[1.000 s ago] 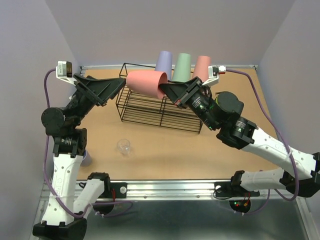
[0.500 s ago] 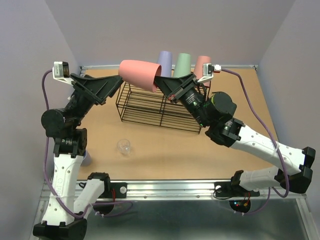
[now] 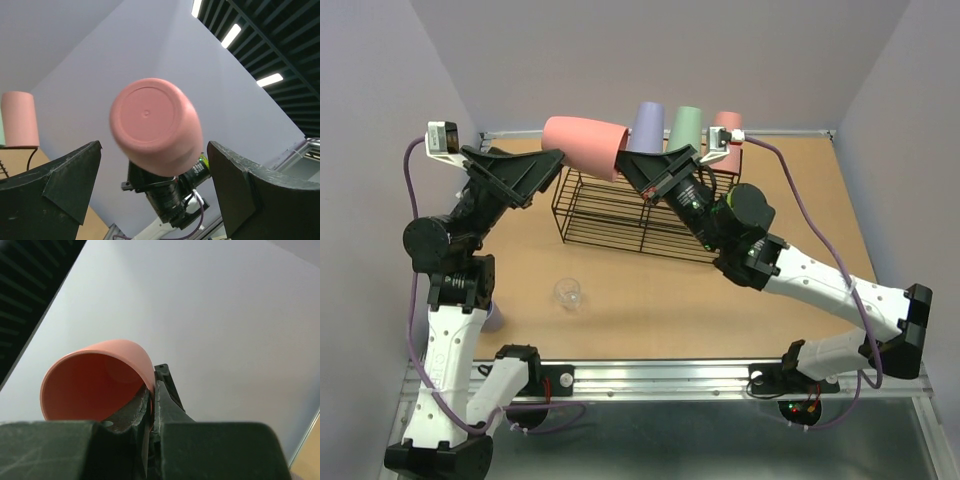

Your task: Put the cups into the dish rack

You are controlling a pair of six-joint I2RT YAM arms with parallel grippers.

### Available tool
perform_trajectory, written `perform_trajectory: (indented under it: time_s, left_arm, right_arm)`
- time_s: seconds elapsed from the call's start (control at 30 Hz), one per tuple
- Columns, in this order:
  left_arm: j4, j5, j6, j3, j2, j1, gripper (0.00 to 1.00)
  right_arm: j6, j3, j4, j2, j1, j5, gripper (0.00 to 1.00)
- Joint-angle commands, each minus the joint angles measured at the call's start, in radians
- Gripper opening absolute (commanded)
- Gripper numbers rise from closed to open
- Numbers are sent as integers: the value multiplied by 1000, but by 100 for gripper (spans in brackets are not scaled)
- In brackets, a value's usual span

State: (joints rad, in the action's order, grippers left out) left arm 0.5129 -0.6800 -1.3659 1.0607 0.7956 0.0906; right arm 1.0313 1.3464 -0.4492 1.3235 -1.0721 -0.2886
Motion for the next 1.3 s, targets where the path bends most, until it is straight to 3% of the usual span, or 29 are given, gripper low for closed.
perform_trajectory:
  time_s: [0.0,0.3,0.6,0.8,0.9,0.93,0.97,1.03,1.07,1.1,1.13,1.2,1.23,1.27]
  left_arm:
    - [212,3,-56,15,2,3,98]
    - [260,39,-58,-4,2,3,91]
    - [200,83,25,42,31,3,90]
    - [171,79,54,67,56,3,76]
    - [173,82,62,61,57,3,56]
    - [171,83,64,61,60,3,38]
    - [170,82,64,62,65,3,25]
    - [153,73,74,80,80,3,5]
    - [135,69,86,97,88,3,1]
    - [109,68,106,119,97,1,0]
    - [37,62,152,177,123,3,0]
    - [-31,40,247,247,161,1,0]
    - [-81,33,296,340,209,1,0]
    - [-209,30,341,388,233,1,0]
  right_arm:
    - [64,-4,-112,46,1,34,0]
    - [168,-15,-216,121,0,74,0]
    - [200,-35,-246,134,0,95,0]
    - [205,-24,-247,141,4,100,0]
    - [216,-4,-247,163,11,114,0]
    - [220,2,-249,177,11,121,0]
    - [222,10,-249,186,11,129,0]
    - [220,30,-247,206,11,157,0]
    - [217,34,-246,207,14,167,0]
    - [216,34,-241,206,15,173,4]
    - [205,28,-212,200,18,181,19]
    - [188,14,-165,163,29,180,37]
    - [159,5,-137,146,34,177,59]
    - [142,-6,-67,123,38,171,67]
